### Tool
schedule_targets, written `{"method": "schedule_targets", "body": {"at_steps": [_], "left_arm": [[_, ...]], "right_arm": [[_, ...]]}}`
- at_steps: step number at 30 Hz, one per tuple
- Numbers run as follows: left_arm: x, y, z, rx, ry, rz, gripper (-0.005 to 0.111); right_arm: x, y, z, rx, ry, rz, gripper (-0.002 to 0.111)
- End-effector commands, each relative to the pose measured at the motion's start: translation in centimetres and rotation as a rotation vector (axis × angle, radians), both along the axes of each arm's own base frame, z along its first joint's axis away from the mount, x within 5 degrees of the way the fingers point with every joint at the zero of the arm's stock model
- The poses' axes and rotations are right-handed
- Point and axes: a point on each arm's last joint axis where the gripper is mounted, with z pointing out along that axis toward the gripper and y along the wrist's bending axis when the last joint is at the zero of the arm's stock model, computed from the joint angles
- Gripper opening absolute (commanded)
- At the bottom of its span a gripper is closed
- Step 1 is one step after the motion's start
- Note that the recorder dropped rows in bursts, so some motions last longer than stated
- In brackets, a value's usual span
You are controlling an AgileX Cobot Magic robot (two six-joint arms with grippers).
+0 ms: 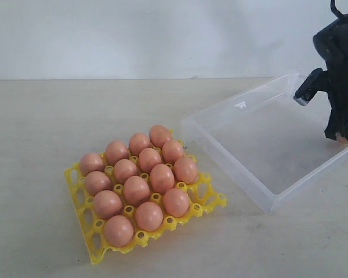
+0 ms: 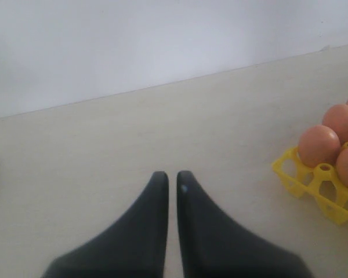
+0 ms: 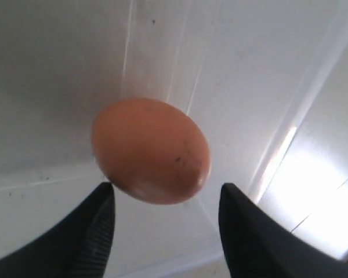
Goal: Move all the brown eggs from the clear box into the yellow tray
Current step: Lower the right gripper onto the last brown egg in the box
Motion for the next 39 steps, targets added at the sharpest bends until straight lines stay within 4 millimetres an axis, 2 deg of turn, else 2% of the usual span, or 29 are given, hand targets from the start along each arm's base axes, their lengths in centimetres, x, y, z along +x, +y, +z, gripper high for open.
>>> {"method": "schedule_targets", "body": {"at_steps": [1,11,18,24,35,39], "left_arm": [[0.0,0.0,-0.1,-0.005,0.0,-0.007,0.004],[0.0,0.0,-0.1,-0.005,0.0,-0.007,0.004],[0.0,0.0,-0.1,-0.005,0.0,-0.007,0.004],[0.0,0.0,-0.1,-0.005,0.0,-0.007,0.004],[0.0,0.0,-0.1,-0.005,0.0,-0.007,0.004],[0.0,0.0,-0.1,-0.005,0.0,-0.007,0.004]], "right_arm": [[0.5,-0.4,0.1,0.022,-0.053,0.02,0.047],[1.1,0.1,-0.1,0.076,-0.128,0.023,0.047],[1.0,0.1,-0.1,0.088,-0.213,-0.17,0.047],[1.0,0.1,-0.2,0.094,-0.243,-0.216,0.047],[1.0,0.1,-3.7,0.094,-0.213,-0.337,0.047],[1.0,0.1,-4.3,0.093,-0.205,-0.348,0.047]]}}
